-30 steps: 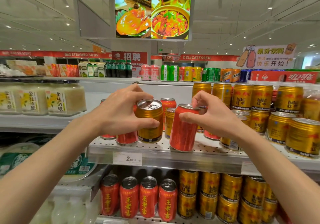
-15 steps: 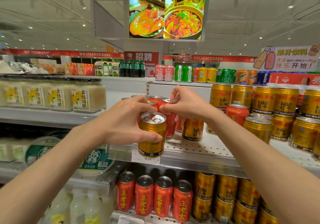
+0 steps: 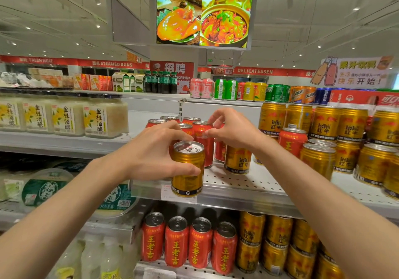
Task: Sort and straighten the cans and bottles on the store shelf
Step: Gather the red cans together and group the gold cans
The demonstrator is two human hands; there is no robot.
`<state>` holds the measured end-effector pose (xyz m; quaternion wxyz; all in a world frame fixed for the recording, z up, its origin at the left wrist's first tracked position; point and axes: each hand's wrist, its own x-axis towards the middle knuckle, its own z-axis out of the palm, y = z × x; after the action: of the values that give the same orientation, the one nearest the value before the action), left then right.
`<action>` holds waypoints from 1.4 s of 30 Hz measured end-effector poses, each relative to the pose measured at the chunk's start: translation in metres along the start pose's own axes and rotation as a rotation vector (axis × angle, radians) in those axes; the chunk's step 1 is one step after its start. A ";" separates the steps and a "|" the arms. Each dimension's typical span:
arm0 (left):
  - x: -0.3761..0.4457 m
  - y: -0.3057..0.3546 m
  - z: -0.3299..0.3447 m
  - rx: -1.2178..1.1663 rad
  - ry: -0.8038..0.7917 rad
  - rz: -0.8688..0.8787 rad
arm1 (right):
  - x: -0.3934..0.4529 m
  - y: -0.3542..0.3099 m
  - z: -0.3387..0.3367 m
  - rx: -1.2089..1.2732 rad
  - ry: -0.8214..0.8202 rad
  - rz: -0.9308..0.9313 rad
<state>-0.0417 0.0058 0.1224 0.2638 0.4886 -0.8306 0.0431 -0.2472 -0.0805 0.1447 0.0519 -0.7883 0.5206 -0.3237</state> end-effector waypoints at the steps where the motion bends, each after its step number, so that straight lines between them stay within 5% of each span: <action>1: 0.000 0.001 0.000 -0.001 0.001 0.001 | 0.000 0.000 0.001 -0.037 0.009 -0.013; 5: 0.001 0.000 0.003 -0.014 0.016 0.014 | -0.005 0.005 -0.004 0.015 -0.004 -0.049; 12: 0.001 -0.004 0.008 -0.041 0.025 0.021 | -0.038 0.034 -0.026 -0.127 0.218 -0.046; 18: -0.001 -0.006 0.012 -0.058 0.040 0.015 | -0.064 0.057 -0.002 -0.105 0.115 0.108; 30: -0.005 -0.006 0.015 -0.188 0.086 0.012 | -0.067 0.055 -0.004 0.185 0.080 0.107; 35: -0.004 0.003 0.017 -0.280 0.072 0.025 | -0.088 0.060 -0.017 0.064 0.113 0.024; 42: 0.017 0.036 0.035 -0.345 0.089 0.099 | -0.120 0.056 -0.032 0.202 -0.210 -0.033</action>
<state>-0.0916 -0.0002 0.1072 0.3777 0.3921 -0.8363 -0.0652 -0.3393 0.0050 0.0914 0.1796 -0.8170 0.4641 -0.2911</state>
